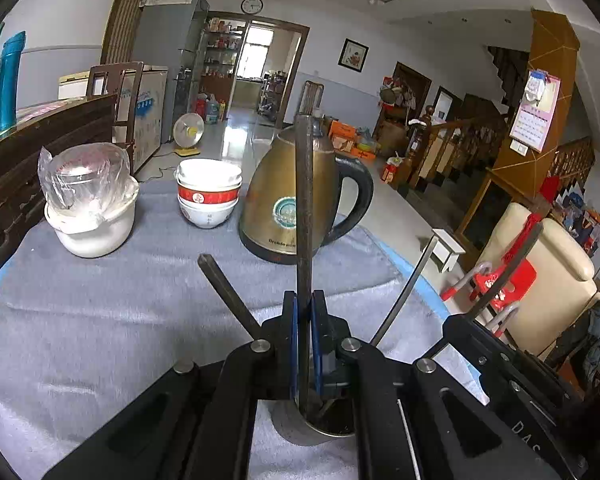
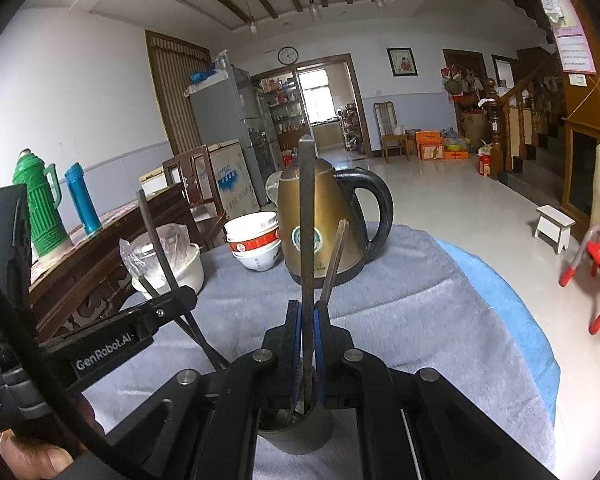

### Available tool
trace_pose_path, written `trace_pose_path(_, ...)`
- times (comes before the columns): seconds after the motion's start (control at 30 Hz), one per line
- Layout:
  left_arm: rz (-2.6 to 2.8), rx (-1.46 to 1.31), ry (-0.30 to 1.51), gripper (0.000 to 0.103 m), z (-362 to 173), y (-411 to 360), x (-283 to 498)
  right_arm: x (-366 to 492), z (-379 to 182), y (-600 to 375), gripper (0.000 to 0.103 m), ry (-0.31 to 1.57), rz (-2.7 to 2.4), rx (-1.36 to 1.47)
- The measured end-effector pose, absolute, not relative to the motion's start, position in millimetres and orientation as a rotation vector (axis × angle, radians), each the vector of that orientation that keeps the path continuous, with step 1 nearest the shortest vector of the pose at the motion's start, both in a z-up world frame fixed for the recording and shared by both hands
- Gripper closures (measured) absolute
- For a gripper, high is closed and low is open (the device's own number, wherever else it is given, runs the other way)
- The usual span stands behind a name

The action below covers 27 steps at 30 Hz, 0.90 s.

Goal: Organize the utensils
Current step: 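Lower both chopsticks into the grey cup with the left and right tools, then open both tools over the cup and withdraw them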

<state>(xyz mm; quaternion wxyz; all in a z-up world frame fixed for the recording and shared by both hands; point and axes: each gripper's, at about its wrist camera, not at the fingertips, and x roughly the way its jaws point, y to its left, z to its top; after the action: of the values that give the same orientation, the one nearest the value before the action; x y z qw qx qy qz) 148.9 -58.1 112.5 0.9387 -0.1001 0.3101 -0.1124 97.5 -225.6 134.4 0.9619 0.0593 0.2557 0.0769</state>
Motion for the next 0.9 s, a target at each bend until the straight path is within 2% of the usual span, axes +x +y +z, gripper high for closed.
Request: trace_pose_path(0.9, -0.243, -0.158, 0.709, 0.096, 100, -64, 153, 106, 114, -222, 0.096, 0.6, 0.158, 0.115)
